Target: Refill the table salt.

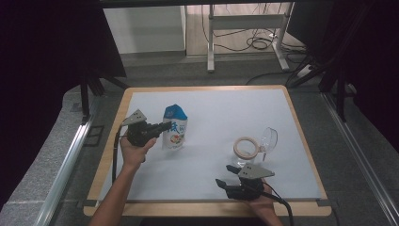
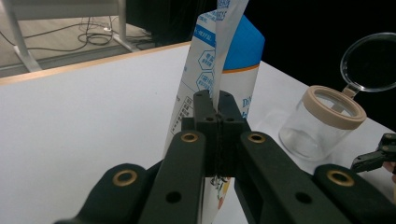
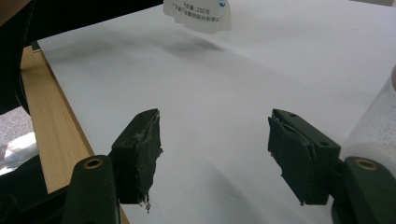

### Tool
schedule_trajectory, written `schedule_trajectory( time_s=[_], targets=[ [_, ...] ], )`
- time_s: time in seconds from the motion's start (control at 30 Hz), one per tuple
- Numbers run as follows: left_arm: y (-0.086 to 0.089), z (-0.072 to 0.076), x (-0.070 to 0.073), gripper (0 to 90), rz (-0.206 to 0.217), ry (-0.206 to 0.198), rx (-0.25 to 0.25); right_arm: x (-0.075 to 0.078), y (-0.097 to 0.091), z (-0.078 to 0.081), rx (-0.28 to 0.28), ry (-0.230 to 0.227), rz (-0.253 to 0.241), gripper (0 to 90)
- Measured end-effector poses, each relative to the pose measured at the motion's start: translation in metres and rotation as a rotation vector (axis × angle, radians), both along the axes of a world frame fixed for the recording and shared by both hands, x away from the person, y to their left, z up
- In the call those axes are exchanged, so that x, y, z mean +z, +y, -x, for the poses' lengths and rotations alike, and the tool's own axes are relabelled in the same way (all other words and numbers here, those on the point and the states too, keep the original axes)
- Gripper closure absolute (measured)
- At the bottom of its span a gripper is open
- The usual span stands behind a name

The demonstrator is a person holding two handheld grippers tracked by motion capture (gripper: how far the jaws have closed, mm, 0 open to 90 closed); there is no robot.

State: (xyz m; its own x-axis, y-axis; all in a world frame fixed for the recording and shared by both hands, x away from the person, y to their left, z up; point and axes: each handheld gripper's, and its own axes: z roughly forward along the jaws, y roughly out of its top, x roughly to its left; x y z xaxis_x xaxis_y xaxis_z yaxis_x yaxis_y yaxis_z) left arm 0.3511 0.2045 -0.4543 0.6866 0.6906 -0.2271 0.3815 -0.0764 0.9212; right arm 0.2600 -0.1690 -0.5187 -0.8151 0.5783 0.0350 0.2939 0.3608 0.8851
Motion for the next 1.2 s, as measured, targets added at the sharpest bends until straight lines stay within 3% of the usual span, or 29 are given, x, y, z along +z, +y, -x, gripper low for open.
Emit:
schedule_trajectory(
  time_s=[0.13,0.37,0.8,1.2],
  targets=[
    [-0.002,0.004,-0.005,90.0,0.024,0.007,-0.002,0.0,0.003,0.001,0.006,-0.003,-0.001,35.1],
    [-0.004,0.004,-0.007,90.0,0.024,0.017,-0.01,-0.001,0.008,-0.001,-0.002,-0.003,0.007,35.1],
    [-0.009,0.007,-0.005,90.0,0.03,0.025,-0.023,0.003,0.036,-0.003,0.016,-0.009,0.014,35.1],
    [-0.024,0.009,0.01,90.0,0.015,0.007,-0.055,0.005,0.047,-0.012,-0.01,-0.007,0.02,35.0]
  ],
)
